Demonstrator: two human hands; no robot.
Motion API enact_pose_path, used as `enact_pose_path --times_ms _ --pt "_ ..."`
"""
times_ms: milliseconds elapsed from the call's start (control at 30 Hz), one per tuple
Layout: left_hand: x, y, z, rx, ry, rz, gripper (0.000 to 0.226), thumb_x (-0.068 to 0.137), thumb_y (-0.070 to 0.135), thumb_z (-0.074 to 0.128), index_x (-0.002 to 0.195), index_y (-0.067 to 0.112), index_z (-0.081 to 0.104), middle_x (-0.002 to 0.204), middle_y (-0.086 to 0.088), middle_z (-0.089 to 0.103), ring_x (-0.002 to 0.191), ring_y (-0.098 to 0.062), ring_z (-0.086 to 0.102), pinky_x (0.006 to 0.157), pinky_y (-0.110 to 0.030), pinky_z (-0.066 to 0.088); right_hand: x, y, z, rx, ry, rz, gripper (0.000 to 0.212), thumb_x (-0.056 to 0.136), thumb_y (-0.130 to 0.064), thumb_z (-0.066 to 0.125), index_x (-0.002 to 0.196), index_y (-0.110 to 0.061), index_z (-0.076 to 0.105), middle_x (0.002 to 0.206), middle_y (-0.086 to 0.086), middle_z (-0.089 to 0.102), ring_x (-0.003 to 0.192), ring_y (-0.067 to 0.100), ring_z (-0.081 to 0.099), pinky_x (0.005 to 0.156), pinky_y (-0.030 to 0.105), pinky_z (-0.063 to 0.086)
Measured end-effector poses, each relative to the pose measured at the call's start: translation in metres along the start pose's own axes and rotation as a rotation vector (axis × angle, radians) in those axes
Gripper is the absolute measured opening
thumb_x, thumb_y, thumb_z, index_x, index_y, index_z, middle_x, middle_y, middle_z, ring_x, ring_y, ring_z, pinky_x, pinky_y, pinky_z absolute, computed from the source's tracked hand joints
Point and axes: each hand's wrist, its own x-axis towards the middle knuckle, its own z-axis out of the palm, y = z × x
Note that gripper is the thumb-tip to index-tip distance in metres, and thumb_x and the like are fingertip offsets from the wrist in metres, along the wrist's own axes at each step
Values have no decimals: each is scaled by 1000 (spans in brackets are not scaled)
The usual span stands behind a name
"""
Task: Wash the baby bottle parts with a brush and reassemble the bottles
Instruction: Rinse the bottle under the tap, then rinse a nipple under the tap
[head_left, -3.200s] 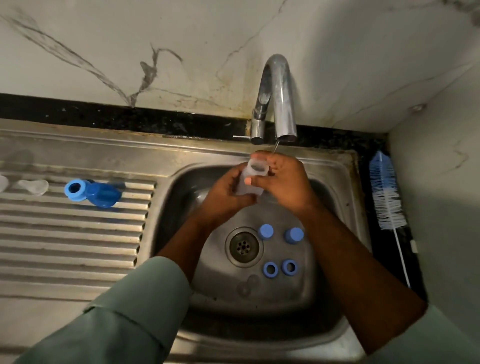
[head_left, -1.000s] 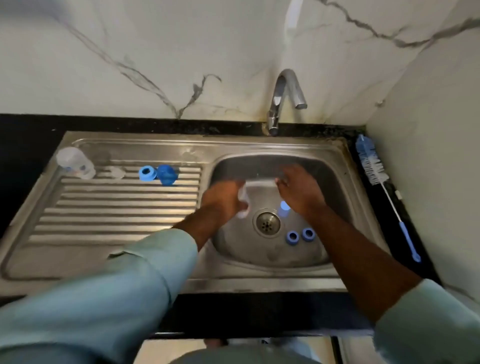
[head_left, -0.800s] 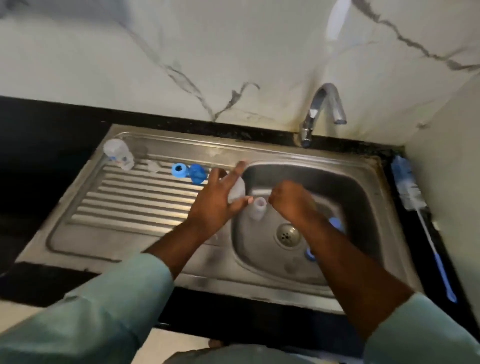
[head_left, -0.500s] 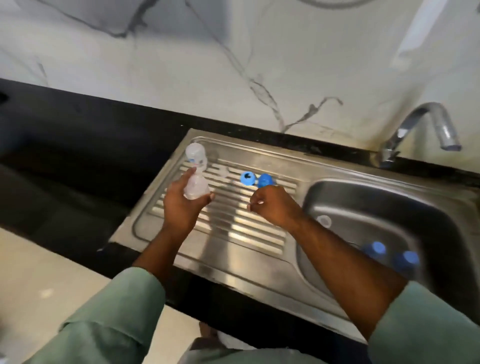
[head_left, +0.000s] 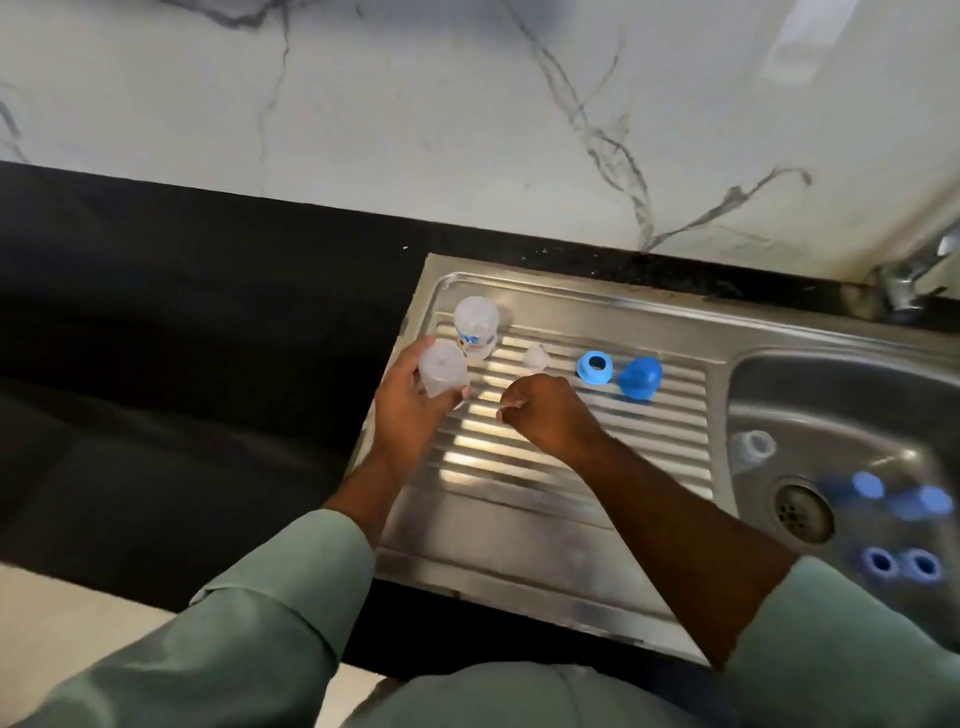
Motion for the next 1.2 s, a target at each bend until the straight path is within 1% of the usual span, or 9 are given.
enact_pose_path --times_ms 200,333,433,567,667,800,1000,1100,1200 --pt "12 -10 -1 10 -100 3 70 78 17 82 139 21 47 120 22 51 107 10 51 86 -4 45 12 -7 8 -8 60 48 13 83 -21 66 93 -13 71 97 2 70 93 19 61 81 27 45" --pt "12 -18 4 7 -103 10 71 76 16 84 133 33 45 119 30 50 109 21 49 94 -17 48 17 -11 11 -72 62 49 14 84 -20 63 90 -9 70 94 4 69 92 23 60 81 32 47" --pt "11 -25 6 -13 -105 -4 79 73 15 85 134 38 41 123 27 52 116 6 53 101 -33 49 19 -12 13 -79 65 67 15 84 -20 63 93 -10 71 95 5 69 92 22 61 81 33 48" --pt "12 -33 6 -26 -85 8 88 71 16 87 143 29 39 133 7 53 124 -12 52 99 -39 52 21 -9 14 -52 72 77 16 82 -20 66 96 -12 70 98 3 69 93 21 61 84 35 50" --pt "13 -35 6 -27 -84 9 87 70 21 88 143 28 41 133 5 56 123 -14 54 97 -41 53 21 -9 13 -32 68 81 19 81 -20 69 98 -14 70 100 2 68 93 19 61 84 33 50" --pt "15 -30 12 -2 -74 16 68 70 22 88 128 31 52 116 14 62 109 -2 59 94 -35 55 20 -8 11 -49 59 38 19 81 -21 70 98 -13 69 98 3 67 91 19 61 81 32 50" --pt "8 -36 13 1 -52 -29 102 66 14 90 150 22 33 139 4 50 128 -18 51 98 -37 52 17 -1 11 -62 41 13 23 80 -28 72 99 -15 67 99 2 67 91 19 61 82 33 51" --pt "-4 -39 10 93 68 -6 111 61 27 93 151 29 28 146 5 34 132 -15 41 103 -40 48 13 3 7 -38 53 36 25 80 -26 73 102 -16 67 104 2 66 95 19 60 85 33 50" --pt "-36 -33 12 248 207 203 90 70 53 79 144 24 37 132 11 33 121 -18 45 96 -39 49 4 11 1 -37 60 59 27 80 -24 72 105 -16 66 108 4 65 99 20 59 88 33 49"
